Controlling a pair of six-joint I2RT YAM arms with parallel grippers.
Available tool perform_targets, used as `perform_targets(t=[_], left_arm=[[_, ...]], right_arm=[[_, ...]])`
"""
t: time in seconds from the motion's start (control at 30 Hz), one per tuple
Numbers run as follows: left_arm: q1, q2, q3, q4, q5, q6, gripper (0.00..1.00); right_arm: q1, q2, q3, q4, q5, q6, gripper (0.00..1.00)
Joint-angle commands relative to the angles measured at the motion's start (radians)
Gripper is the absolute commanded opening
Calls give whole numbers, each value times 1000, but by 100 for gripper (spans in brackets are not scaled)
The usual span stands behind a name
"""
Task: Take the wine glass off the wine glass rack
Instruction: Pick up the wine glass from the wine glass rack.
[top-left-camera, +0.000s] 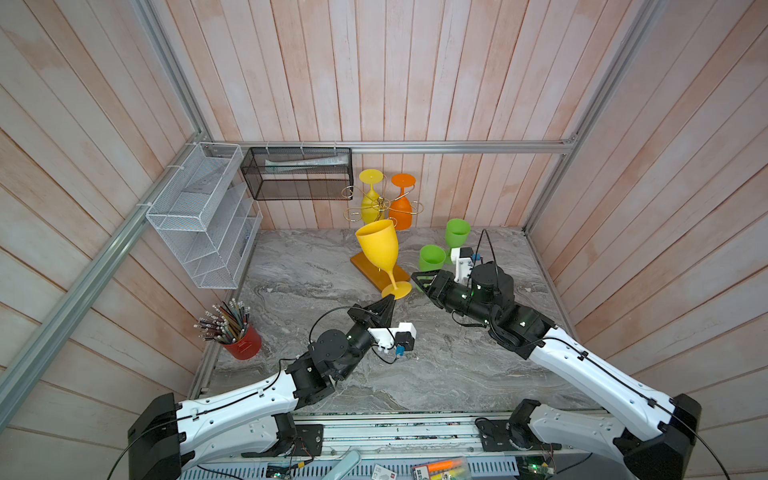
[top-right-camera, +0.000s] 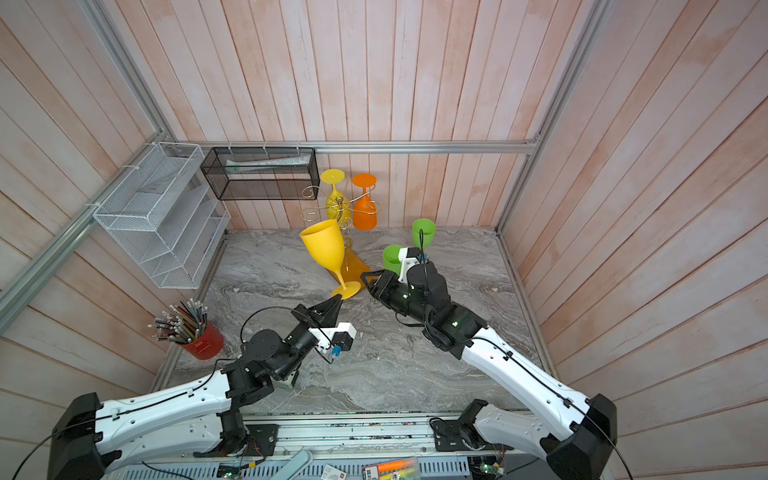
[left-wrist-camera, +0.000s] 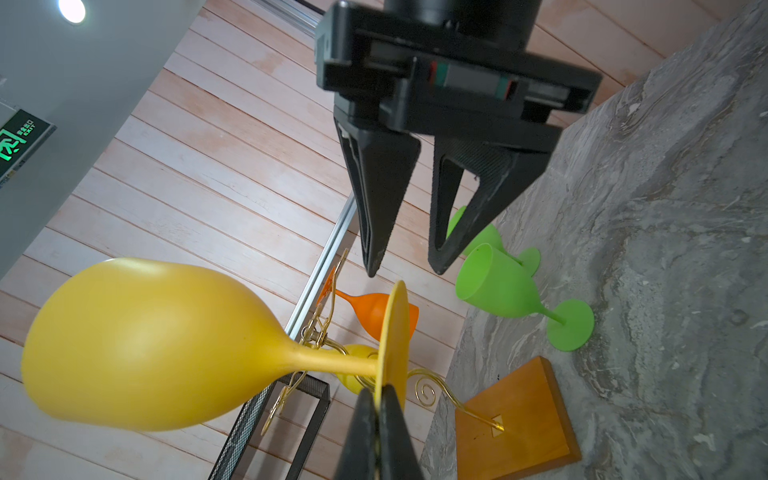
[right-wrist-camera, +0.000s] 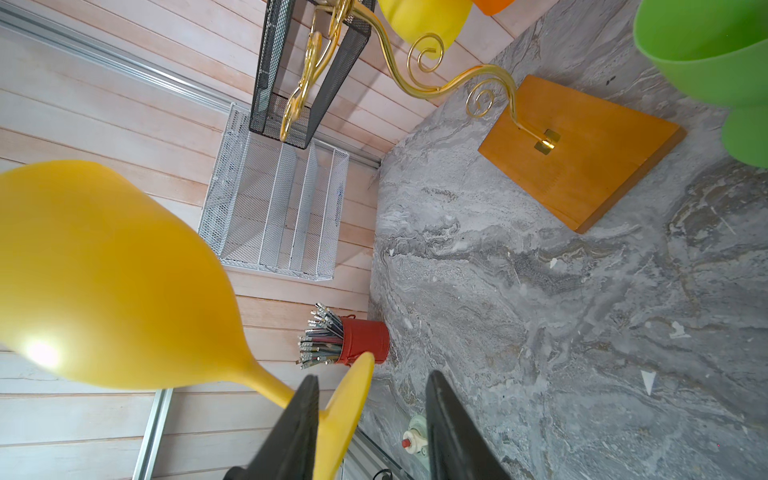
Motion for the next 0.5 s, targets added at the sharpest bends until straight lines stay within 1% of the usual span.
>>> perform_targets(t=[0.0, 0.3, 0.47], left_arm=[[12, 21, -3, 45, -25, 2, 0], [23, 61, 9, 56, -48, 2, 0], [23, 60, 10, 61, -47, -3, 0]], right_arm=[[15, 23, 20, 28, -25, 12, 40], [22, 58, 37, 38, -51, 11, 36], [22, 67, 37, 47, -51, 11, 30]])
